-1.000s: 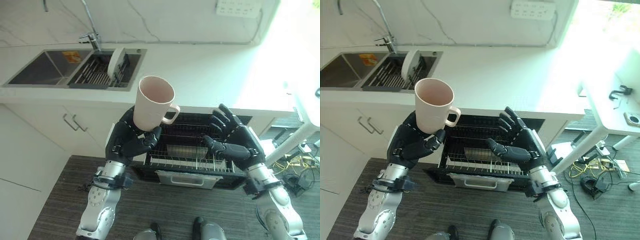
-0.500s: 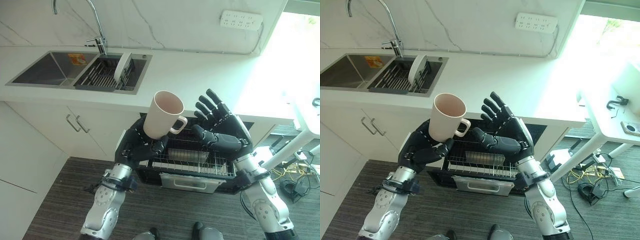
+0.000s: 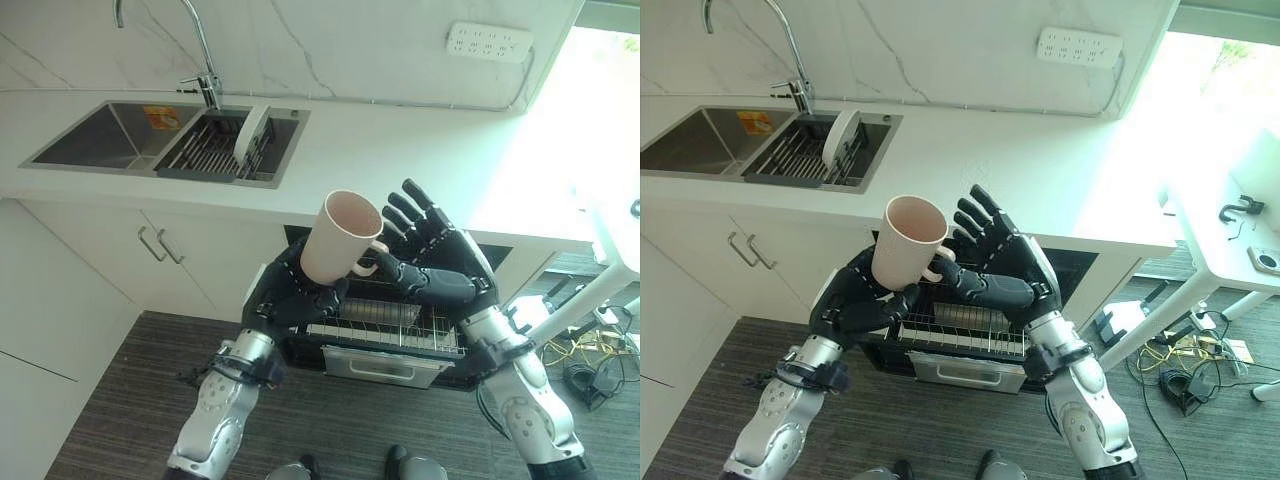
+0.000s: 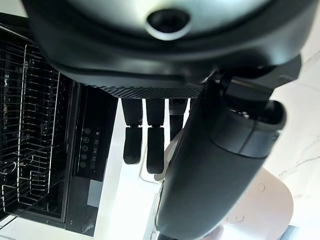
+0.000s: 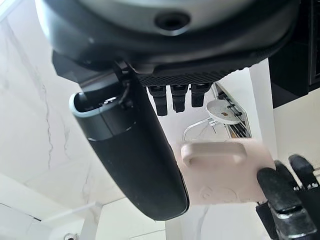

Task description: Place the dishes in the dishwasher.

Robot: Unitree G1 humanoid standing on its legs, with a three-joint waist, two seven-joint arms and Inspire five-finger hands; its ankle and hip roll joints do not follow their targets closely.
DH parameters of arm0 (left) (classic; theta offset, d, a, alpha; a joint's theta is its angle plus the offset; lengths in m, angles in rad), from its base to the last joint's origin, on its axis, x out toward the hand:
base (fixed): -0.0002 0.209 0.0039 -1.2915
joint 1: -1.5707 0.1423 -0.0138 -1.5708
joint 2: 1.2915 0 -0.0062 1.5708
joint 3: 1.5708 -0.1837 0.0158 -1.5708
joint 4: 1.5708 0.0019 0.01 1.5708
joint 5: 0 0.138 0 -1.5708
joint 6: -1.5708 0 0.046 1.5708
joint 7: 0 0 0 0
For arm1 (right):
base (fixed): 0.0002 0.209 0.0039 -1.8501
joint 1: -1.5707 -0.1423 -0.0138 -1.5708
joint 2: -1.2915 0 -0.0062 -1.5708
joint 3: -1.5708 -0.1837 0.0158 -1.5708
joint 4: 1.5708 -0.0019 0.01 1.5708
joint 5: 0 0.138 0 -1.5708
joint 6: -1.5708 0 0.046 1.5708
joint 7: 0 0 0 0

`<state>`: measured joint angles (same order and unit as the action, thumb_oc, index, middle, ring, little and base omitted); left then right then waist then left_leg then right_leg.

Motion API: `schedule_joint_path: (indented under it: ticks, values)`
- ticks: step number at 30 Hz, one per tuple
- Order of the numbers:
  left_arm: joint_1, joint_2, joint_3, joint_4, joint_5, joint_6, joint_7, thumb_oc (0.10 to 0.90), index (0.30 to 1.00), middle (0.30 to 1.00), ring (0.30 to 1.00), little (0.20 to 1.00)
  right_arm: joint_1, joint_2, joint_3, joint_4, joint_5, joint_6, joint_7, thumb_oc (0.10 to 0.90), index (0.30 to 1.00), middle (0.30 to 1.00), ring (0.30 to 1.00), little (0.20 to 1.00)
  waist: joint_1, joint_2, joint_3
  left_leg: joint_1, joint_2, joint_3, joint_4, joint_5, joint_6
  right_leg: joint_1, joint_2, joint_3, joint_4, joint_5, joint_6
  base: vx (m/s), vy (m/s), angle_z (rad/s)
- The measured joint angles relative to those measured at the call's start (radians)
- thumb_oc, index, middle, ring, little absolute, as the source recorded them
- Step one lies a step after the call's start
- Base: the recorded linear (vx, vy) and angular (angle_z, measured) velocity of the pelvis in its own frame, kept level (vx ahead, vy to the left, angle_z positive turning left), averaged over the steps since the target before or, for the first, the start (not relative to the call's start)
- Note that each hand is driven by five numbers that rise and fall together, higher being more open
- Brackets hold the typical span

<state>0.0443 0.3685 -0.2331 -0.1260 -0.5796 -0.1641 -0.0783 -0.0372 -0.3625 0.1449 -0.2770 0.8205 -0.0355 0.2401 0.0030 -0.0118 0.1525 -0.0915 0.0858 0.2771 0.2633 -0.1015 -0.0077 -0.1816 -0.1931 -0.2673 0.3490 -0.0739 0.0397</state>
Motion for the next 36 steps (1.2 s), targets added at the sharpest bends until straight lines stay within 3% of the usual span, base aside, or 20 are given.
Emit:
schedule_joint_path:
  ticks: [30,31,32,33,36]
  values:
    - [-0.033,0.001,-0.051,0.000,0.006,0.047,-0.041,0.400,0.300,0.300,0.300,0.300,-0.053,-0.006,0.059,0.000,0.007,0.058,-0.023,0.800,0.900,0.900,0.900,0.900,0.002,0.007,-0.005,0.006,0.001,0.007,-0.001,0.002,0.000,0.001,0.002,0.007,0.002,0.003,-0.002,-0.01,-0.001,-0.01]
    - [-0.033,0.001,-0.051,0.000,0.006,0.050,-0.041,0.400,0.300,0.300,0.300,0.300,-0.053,-0.007,0.059,0.000,0.007,0.062,-0.025,0.764,0.846,0.846,0.846,0.846,0.002,0.007,-0.005,0.006,0.001,0.007,-0.001,0.002,0.000,0.001,0.002,0.007,0.002,0.003,-0.002,-0.03,-0.011,0.00]
    - [-0.033,0.001,-0.051,0.000,0.006,0.053,-0.041,0.400,0.300,0.300,0.300,0.300,-0.053,-0.007,0.059,0.000,0.007,0.063,-0.028,0.524,0.486,0.486,0.486,0.486,0.002,0.007,-0.005,0.006,0.001,0.007,-0.001,0.002,0.000,0.001,0.002,0.007,0.002,0.003,-0.002,-0.03,-0.013,0.00]
    - [-0.033,0.000,-0.051,0.000,0.007,0.053,-0.042,0.400,0.300,0.300,0.300,0.300,-0.053,-0.007,0.059,0.000,0.007,0.065,-0.030,0.400,0.300,0.300,0.300,0.300,0.002,0.007,-0.005,0.006,0.001,0.007,-0.001,0.002,0.000,0.001,0.002,0.007,0.002,0.003,-0.002,0.00,0.000,0.00]
    - [-0.033,0.002,-0.054,0.000,0.006,0.053,-0.054,0.400,0.300,0.300,0.300,0.300,-0.053,-0.012,0.050,0.001,0.005,0.073,-0.037,0.400,0.300,0.300,0.300,0.300,0.002,0.007,-0.005,0.006,0.001,0.007,-0.001,0.002,0.000,0.001,0.002,0.007,0.002,0.003,-0.002,0.00,0.000,0.00]
